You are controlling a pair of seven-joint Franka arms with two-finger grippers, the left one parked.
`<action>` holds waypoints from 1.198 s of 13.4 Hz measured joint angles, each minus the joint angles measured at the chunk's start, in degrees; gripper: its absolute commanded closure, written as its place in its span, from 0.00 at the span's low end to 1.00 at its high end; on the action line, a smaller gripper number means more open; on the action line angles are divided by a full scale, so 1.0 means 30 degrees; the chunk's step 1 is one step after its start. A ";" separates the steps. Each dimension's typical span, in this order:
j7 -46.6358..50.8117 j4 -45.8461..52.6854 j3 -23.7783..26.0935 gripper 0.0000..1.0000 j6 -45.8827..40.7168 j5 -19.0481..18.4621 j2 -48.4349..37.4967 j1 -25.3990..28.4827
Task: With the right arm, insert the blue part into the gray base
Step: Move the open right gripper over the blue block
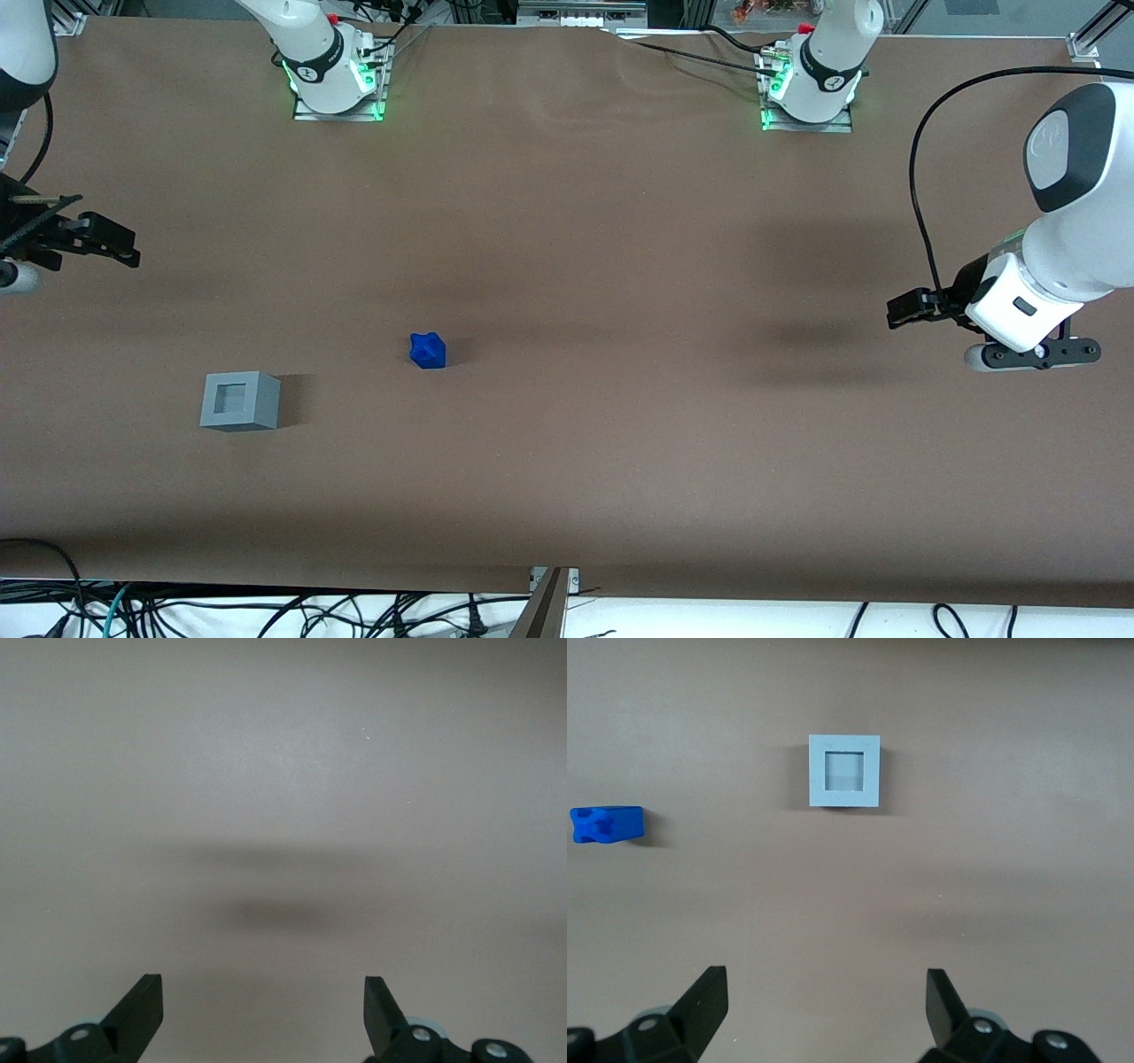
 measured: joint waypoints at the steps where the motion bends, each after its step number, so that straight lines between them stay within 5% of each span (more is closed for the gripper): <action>1: 0.0000 0.0000 0.0023 0.01 0.0044 0.0009 0.0148 0.0133; 6: 0.0239 0.0001 0.0104 0.01 0.0818 0.0130 0.1453 0.1833; 10: 0.0713 0.0006 0.0126 0.01 0.2207 0.1479 0.2382 0.2806; 16: 0.4374 0.0003 0.0178 0.01 0.5205 0.1657 0.4394 0.5613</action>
